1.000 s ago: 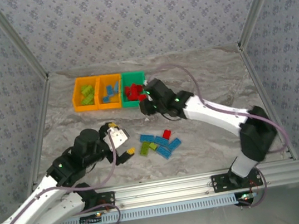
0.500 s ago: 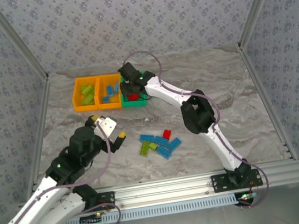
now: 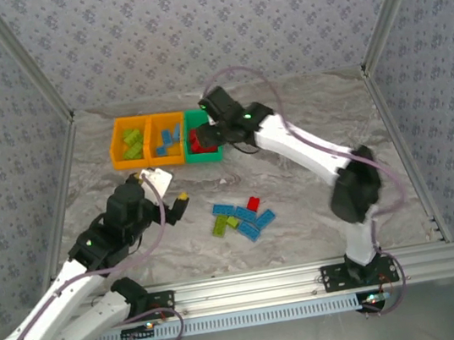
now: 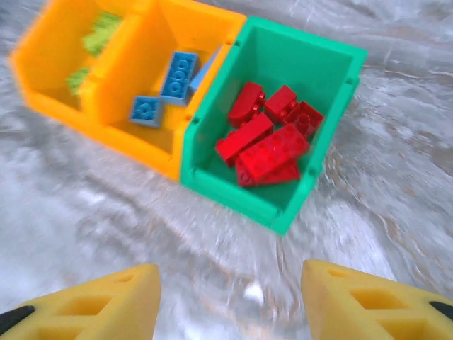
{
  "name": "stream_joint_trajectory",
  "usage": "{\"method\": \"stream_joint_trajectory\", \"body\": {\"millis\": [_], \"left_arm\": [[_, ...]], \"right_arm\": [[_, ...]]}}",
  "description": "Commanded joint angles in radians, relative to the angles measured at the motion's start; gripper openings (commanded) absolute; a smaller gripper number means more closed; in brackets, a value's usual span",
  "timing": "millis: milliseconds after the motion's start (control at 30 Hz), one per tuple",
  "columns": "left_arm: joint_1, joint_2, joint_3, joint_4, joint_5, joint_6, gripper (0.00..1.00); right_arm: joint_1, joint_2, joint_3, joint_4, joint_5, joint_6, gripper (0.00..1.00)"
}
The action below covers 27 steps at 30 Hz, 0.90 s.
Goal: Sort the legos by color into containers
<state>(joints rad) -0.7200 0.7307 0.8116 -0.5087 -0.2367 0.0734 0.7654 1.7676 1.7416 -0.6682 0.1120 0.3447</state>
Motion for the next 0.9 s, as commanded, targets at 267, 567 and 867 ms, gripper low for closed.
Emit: {"method": "stream_joint_trajectory", "body": {"millis": [267, 567, 867], "left_arm": [[-0.064, 0.325, 0.143, -0.138, 0.174, -0.691, 0.99], [-0.257, 0.577, 0.044, 0.011, 0.045, -0.86, 0.94], [-0.288, 0.735, 0.018, 0.009, 0.116, -0.715, 0.71]], "right_arm": [[0.096, -0.718, -0.582, -0.177, 0.002, 0.133, 0.97], [0.088, -0.74, -0.66, -0.188, 0.045, 0.193, 1.0], [0.088, -0.664, -0.621, -0.203, 0.045, 0.18, 1.0]]}}
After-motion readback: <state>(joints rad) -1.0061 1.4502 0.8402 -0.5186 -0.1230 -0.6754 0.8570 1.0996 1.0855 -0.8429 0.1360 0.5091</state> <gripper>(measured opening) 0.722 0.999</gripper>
